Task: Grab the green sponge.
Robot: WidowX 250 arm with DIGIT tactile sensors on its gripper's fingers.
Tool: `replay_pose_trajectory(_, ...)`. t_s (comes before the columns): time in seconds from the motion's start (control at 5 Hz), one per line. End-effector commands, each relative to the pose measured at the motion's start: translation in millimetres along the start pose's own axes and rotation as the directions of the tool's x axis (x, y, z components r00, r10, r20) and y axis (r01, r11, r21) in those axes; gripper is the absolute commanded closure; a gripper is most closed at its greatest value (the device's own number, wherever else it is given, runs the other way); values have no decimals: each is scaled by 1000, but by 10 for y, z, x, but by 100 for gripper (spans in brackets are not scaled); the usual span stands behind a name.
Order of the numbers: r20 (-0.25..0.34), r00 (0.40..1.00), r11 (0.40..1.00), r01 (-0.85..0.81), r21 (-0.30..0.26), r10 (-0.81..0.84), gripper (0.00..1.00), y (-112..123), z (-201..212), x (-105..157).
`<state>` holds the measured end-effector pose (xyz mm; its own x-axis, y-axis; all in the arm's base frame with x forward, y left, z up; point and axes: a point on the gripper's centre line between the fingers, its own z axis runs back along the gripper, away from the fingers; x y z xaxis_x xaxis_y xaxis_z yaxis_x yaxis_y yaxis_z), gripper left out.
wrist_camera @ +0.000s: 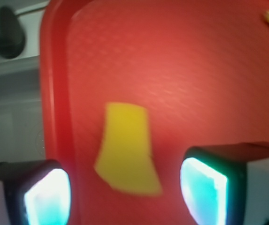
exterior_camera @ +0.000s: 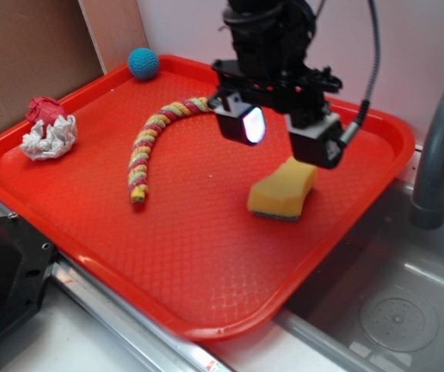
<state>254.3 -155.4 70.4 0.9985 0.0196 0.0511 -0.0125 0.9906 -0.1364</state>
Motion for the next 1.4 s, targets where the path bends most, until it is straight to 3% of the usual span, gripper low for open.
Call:
replay_pose_trajectory(0.0,86,995,994,42,105,-51,0,-73,-214,113)
replay_pose_trajectory(0.4,20,1000,991,-1,135,-1,0,341,-449,47)
replay_pose_trajectory(0.6,-19,1000,994,-20,105,22,0,454,-503,6)
replay_pose_trajectory(0.8,-27,999,993,-19,117,22,100,427,-567,-63)
replay_pose_trajectory(1.2,-15,1000,995,15,102,-13,100,369,-318,-159)
